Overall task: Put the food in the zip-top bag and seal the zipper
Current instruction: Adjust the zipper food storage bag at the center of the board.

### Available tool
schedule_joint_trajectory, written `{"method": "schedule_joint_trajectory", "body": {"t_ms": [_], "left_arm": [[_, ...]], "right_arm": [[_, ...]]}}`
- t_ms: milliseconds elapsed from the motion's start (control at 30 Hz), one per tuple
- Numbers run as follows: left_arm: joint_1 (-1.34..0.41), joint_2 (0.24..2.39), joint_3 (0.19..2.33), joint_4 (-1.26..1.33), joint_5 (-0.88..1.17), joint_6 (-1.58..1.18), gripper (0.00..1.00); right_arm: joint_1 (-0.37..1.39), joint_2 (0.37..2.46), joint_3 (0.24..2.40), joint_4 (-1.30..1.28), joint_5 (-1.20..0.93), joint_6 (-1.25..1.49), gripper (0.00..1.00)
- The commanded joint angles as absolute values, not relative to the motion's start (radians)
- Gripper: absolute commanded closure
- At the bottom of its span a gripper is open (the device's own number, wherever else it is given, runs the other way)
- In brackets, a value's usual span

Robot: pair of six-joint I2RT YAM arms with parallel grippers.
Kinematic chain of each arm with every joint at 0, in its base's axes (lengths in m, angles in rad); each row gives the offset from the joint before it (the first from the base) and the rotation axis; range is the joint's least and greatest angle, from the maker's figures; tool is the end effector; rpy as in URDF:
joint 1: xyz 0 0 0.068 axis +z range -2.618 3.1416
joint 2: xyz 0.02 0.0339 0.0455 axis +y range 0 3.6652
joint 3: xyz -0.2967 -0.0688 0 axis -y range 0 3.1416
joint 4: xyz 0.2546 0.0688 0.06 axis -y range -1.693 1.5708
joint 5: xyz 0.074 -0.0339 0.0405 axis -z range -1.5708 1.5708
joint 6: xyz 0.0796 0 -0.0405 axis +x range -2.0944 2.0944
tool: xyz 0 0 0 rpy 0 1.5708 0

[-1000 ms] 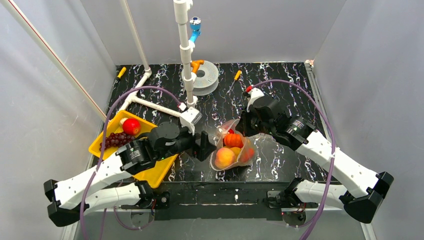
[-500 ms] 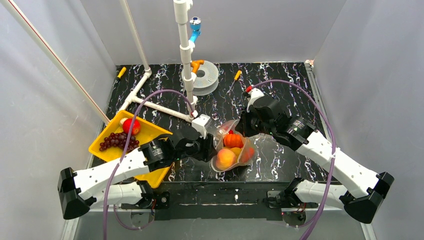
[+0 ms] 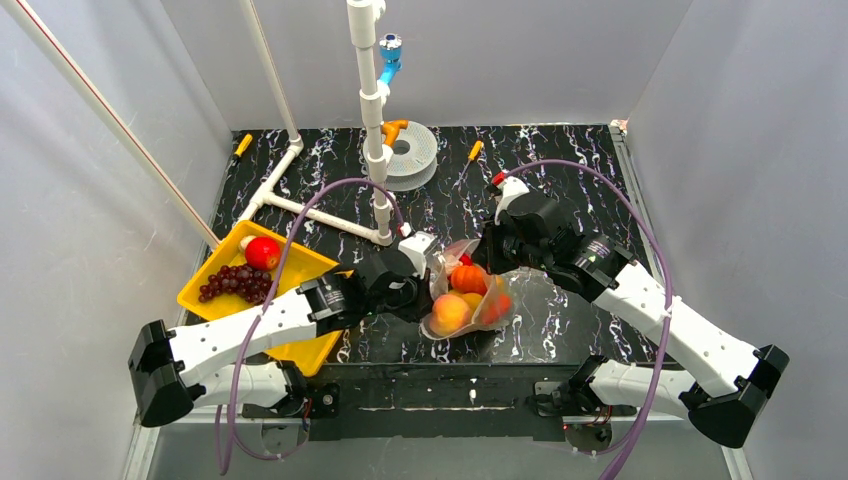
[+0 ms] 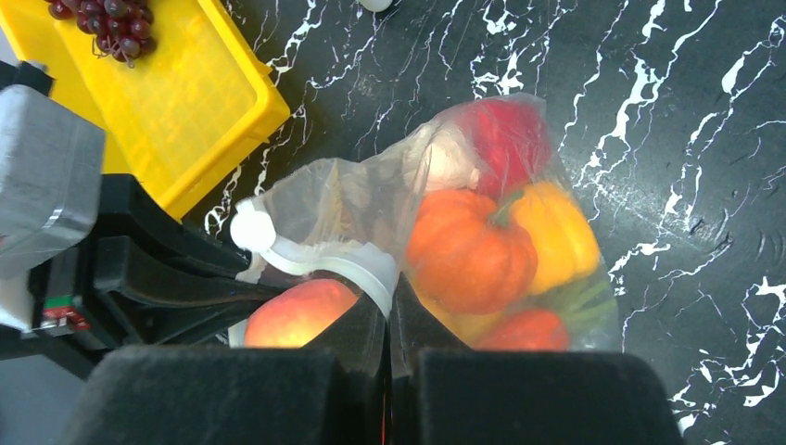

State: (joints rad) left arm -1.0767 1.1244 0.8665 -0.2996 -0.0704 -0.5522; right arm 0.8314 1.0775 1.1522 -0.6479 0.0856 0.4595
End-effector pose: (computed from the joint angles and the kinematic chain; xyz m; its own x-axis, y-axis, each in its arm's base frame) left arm 0.1394 -0.2470 0.2930 -0.6594 0.1208 -0.7420 0.5920 0.6918 -0.4134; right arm 0.1787 0.1858 0.3705 -0.6326 -0.0379 -0.7736 -0.4544 0.8270 0.3311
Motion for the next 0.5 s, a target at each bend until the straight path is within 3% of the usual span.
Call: {"method": "schedule_joint_trajectory", "body": {"t_ms": [0, 233, 367, 467], "left_arm": [[-1.081, 1.074, 0.959, -0.327, -0.066, -0.554, 1.0], [-1.082, 0.893, 0.936, -0.244, -0.183, -0.791, 1.0], [-1.082, 0.903, 0.908, -0.292, -0.257, -0.9, 1.0], [-1.08, 0.874, 0.824, -0.238, -0.331, -0.927, 1.0]], "right_arm": [[0.829, 1.075, 1.192, -0.612, 0.095, 0.425, 0.99], [0.86, 1.08, 1.265, -0.66, 0.023, 0.286, 0.96], [0.886, 1.084, 1.263, -0.632, -0.058, 0.265, 0.81], [0.888, 1.123, 1.238, -0.636, -0.032, 0.271, 0.78]]}}
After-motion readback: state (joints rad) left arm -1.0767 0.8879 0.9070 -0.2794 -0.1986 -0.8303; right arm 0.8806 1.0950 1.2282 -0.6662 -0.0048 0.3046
